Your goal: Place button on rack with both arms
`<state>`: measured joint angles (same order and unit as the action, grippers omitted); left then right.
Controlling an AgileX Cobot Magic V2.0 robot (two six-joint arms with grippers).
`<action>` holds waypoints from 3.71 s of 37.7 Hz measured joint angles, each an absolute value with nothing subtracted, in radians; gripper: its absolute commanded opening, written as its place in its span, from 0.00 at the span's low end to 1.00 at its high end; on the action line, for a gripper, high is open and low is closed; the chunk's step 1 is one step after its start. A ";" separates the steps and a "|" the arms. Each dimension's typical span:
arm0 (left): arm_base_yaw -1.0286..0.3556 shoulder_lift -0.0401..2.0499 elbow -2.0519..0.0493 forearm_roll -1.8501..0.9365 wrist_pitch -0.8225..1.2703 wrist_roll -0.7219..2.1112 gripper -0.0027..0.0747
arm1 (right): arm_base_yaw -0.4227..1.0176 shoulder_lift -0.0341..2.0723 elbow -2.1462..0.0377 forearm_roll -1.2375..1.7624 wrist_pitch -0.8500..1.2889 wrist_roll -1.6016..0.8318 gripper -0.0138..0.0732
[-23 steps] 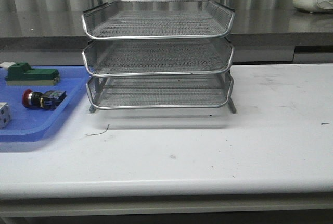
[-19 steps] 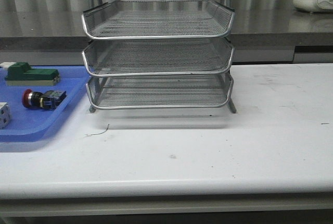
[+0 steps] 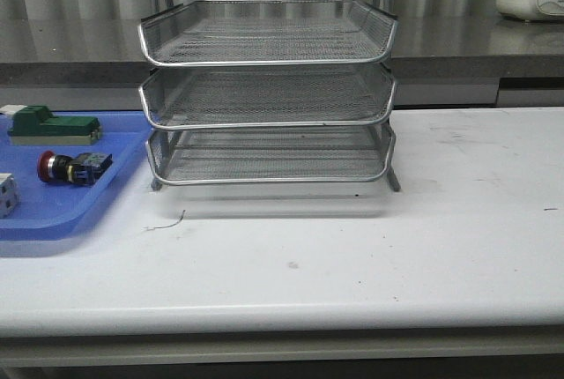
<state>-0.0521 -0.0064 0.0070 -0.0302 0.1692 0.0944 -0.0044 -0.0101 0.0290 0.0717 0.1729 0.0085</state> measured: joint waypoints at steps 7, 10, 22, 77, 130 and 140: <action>-0.052 -0.006 0.007 -0.030 0.169 0.094 0.01 | -0.004 -0.010 0.029 0.072 0.173 0.008 0.03; -0.052 -0.006 0.007 -0.030 0.169 0.094 0.01 | -0.004 -0.010 0.029 0.072 0.173 0.008 0.03; -0.052 -0.006 0.007 -0.030 0.169 0.094 0.01 | -0.004 -0.010 0.029 0.072 0.171 0.008 0.03; -0.052 0.523 -0.444 0.061 0.178 0.094 0.87 | -0.004 0.459 -0.426 0.077 0.373 0.008 0.86; -0.052 0.523 -0.444 0.053 0.181 0.094 0.78 | 0.137 1.459 -0.835 0.637 0.269 0.000 0.85; -0.052 0.523 -0.444 0.053 0.183 0.094 0.78 | 0.170 1.609 -0.947 1.097 0.395 -0.423 0.85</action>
